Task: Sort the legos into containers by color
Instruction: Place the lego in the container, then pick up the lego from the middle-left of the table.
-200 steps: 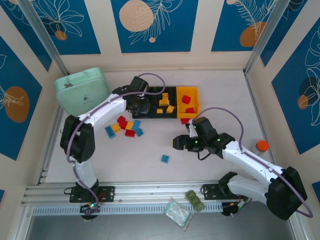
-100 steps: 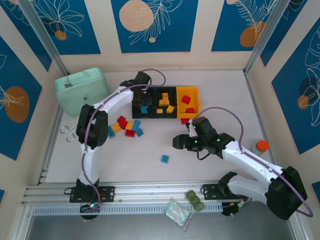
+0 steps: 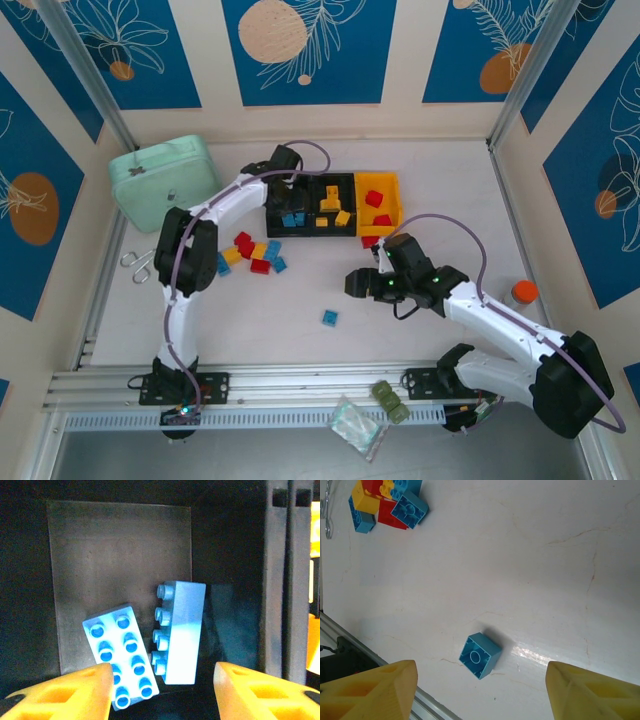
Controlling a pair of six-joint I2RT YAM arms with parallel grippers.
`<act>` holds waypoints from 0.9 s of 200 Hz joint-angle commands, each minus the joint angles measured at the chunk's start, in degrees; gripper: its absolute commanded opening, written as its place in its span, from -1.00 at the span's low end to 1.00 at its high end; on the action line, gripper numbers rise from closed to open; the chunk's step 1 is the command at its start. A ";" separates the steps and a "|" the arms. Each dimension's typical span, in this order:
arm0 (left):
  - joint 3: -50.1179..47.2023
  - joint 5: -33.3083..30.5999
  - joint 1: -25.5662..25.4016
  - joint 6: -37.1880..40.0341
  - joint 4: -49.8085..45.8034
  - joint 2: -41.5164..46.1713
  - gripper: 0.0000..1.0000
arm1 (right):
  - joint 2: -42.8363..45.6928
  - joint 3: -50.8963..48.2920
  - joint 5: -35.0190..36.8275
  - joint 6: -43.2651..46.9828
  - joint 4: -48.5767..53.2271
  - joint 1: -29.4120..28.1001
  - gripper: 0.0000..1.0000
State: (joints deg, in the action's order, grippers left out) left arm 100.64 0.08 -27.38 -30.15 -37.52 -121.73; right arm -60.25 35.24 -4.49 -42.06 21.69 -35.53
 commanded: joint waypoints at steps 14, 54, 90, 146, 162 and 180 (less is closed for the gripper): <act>-4.78 2.41 0.09 -0.82 1.97 8.40 0.10 | -1.05 0.35 0.51 -0.59 -0.68 -1.02 0.37; -14.88 2.22 -0.33 0.16 2.72 18.58 0.12 | -1.27 1.00 1.20 -0.21 -0.26 -1.73 0.37; -26.53 -1.95 -0.14 1.06 2.39 28.96 0.19 | -2.01 2.58 2.18 0.99 0.01 -3.89 0.37; -42.64 -12.72 1.14 -0.76 0.95 42.10 0.40 | -7.99 6.95 4.59 2.69 -0.52 -9.37 0.38; -46.98 -15.16 1.76 -2.27 1.60 44.33 0.43 | -9.75 7.84 4.49 2.61 -1.24 -10.37 0.38; -51.14 -16.77 2.40 -3.66 3.30 45.57 0.47 | -11.48 8.84 4.63 2.68 -1.43 -11.59 0.37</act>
State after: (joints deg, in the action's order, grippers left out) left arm 53.71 -11.44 -26.33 -31.35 -35.11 -78.15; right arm -70.02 41.98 -0.45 -40.47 20.75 -45.65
